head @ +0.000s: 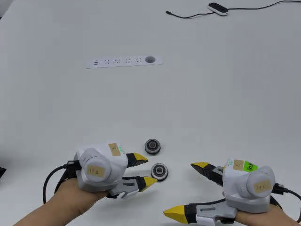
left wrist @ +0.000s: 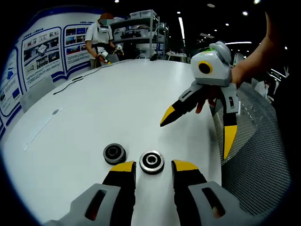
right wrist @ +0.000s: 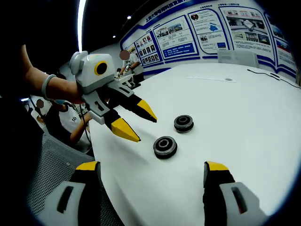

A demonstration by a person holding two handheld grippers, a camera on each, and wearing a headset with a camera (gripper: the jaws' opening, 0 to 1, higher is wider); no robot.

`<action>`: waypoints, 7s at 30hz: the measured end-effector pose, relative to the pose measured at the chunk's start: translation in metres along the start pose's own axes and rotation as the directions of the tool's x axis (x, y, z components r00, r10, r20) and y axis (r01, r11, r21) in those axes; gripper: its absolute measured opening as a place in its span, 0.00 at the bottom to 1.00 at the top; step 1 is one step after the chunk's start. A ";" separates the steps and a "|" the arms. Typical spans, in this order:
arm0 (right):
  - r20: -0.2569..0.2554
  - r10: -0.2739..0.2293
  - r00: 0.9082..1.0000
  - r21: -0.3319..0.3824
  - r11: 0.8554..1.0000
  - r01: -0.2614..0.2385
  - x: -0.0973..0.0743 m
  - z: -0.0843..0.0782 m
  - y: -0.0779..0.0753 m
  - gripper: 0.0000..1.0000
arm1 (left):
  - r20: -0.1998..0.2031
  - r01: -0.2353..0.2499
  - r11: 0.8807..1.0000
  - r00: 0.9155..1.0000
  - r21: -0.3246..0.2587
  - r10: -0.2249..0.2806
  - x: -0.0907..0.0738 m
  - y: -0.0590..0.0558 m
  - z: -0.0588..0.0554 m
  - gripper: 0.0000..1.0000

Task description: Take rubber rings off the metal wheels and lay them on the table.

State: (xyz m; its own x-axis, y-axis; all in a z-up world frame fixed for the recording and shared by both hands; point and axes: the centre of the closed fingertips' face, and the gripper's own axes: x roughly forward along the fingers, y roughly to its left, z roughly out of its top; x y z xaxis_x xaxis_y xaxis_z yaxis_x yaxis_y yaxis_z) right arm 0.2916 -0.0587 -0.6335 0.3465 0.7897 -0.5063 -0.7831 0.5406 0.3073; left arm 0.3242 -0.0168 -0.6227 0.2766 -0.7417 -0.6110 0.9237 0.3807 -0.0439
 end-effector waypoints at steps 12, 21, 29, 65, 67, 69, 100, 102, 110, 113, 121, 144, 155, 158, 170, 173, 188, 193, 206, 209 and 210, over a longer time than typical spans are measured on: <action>0.013 0.006 1.000 0.013 1.000 -0.006 0.003 0.004 0.000 0.90 | -0.042 0.012 1.000 0.999 0.024 -0.010 0.010 0.000 -0.004 0.27; 0.016 0.016 1.000 0.020 1.000 -0.016 0.007 0.004 0.001 0.90 | -0.066 0.015 0.999 0.998 0.037 -0.012 0.017 0.003 -0.004 0.24; 0.023 0.015 1.000 0.033 0.999 -0.015 0.008 0.004 -0.002 0.89 | -0.086 0.020 0.998 0.996 0.057 -0.015 0.024 0.003 -0.005 0.21; 0.053 0.021 0.998 0.087 0.996 -0.025 0.012 0.003 -0.003 0.88 | -0.177 0.078 0.983 0.983 0.163 -0.048 0.036 0.000 -0.012 0.14; 0.057 0.025 0.998 0.095 0.995 -0.030 0.012 0.004 -0.003 0.87 | -0.178 0.077 0.983 0.983 0.169 -0.046 0.037 0.000 -0.013 0.14; 0.065 0.026 0.998 0.103 0.994 -0.033 0.012 0.007 -0.003 0.87 | -0.179 0.079 0.982 0.983 0.171 -0.048 0.037 0.001 -0.013 0.14; 0.149 0.074 0.986 0.423 0.897 -0.131 0.019 0.029 -0.011 0.74 | -0.182 0.102 0.977 0.981 0.187 -0.068 0.037 0.002 -0.013 0.13; 0.148 0.078 0.986 0.433 0.891 -0.136 0.019 0.029 -0.011 0.74 | -0.182 0.104 0.977 0.981 0.188 -0.069 0.036 0.002 -0.013 0.13; 0.160 0.088 0.983 0.508 0.847 -0.158 0.023 0.030 -0.011 0.68 | -0.178 0.106 0.976 0.981 0.190 -0.071 0.036 0.002 -0.013 0.13; 0.162 0.093 0.982 0.533 0.830 -0.167 0.026 0.030 -0.011 0.67 | -0.176 0.107 0.976 0.982 0.192 -0.073 0.036 0.001 -0.013 0.13; 0.157 0.110 0.981 0.567 0.804 -0.180 0.030 0.028 -0.011 0.67 | -0.171 0.109 0.975 0.982 0.192 -0.076 0.036 0.001 -0.013 0.13; 0.157 0.154 0.976 0.602 0.768 -0.218 0.036 0.029 -0.008 0.64 | -0.160 0.111 0.976 0.984 0.186 -0.081 0.036 0.001 -0.013 0.13; 0.166 0.157 0.974 0.603 0.765 -0.226 0.034 0.030 -0.007 0.63 | -0.158 0.108 0.978 0.984 0.180 -0.080 0.037 0.001 -0.013 0.13; 0.163 0.161 0.973 0.604 0.764 -0.228 0.035 0.029 -0.005 0.63 | -0.158 0.108 0.978 0.984 0.180 -0.079 0.036 0.001 -0.013 0.13; 0.164 0.175 0.971 0.613 0.753 -0.240 0.032 0.027 -0.004 0.62 | -0.156 0.108 0.978 0.984 0.177 -0.080 0.036 0.001 -0.013 0.13; 0.154 0.187 0.970 0.617 0.749 -0.242 0.033 0.024 -0.001 0.60 | -0.156 0.109 0.978 0.984 0.177 -0.082 0.036 0.001 -0.013 0.13; 0.150 0.163 0.975 0.615 0.757 -0.221 0.031 0.022 -0.005 0.54 | -0.153 0.108 0.979 0.985 0.173 -0.081 0.036 0.001 -0.013 0.13; 0.148 0.159 0.976 0.606 0.765 -0.217 0.029 0.023 -0.005 0.53 | -0.151 0.106 0.980 0.985 0.170 -0.081 0.036 0.001 -0.013 0.13; 0.142 0.150 0.978 0.607 0.767 -0.206 0.028 0.023 -0.007 0.50 | -0.150 0.107 0.980 0.985 0.170 -0.082 0.036 0.001 -0.013 0.13; 0.134 0.143 0.981 0.609 0.769 -0.195 0.030 0.020 -0.010 0.46 | -0.150 0.107 0.980 0.985 0.170 -0.082 0.036 0.001 -0.013 0.13; 0.128 0.138 0.982 0.608 0.772 -0.188 0.030 0.019 -0.011 0.44 | -0.150 0.107 0.980 0.985 0.170 -0.082 0.036 0.001 -0.013 0.13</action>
State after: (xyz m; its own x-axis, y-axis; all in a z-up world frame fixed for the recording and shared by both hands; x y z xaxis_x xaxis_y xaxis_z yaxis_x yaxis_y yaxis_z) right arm 0.3203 -0.0350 -0.6367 0.2983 0.8875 -0.3513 -0.3558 0.4449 0.8219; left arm 0.3316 -0.0362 -0.6550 0.1569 -0.6796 -0.7166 0.9796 0.1995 0.0253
